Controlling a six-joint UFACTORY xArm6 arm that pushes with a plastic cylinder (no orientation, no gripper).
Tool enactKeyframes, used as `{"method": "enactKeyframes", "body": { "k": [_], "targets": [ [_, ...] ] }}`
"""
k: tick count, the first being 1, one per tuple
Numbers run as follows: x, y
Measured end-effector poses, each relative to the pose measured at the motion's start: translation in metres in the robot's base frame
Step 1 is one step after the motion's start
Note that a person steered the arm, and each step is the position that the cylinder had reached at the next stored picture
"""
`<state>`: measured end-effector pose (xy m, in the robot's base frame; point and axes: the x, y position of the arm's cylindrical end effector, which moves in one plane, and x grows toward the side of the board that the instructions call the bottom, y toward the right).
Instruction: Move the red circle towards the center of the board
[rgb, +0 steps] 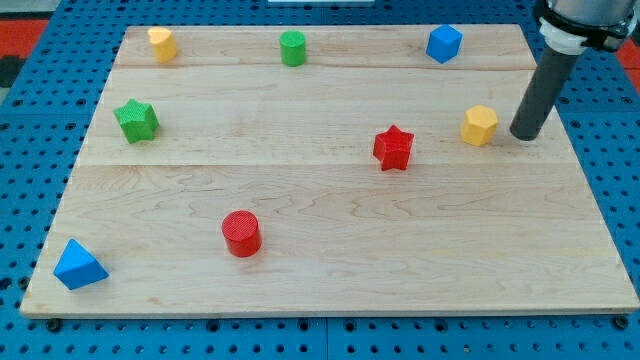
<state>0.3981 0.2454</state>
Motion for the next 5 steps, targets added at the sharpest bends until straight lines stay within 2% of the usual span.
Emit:
{"method": "enactKeyframes", "body": {
  "k": [3, 4, 5],
  "targets": [
    [-0.02, -0.11],
    [-0.015, -0.134],
    [0.0, -0.13]
  ]
}}
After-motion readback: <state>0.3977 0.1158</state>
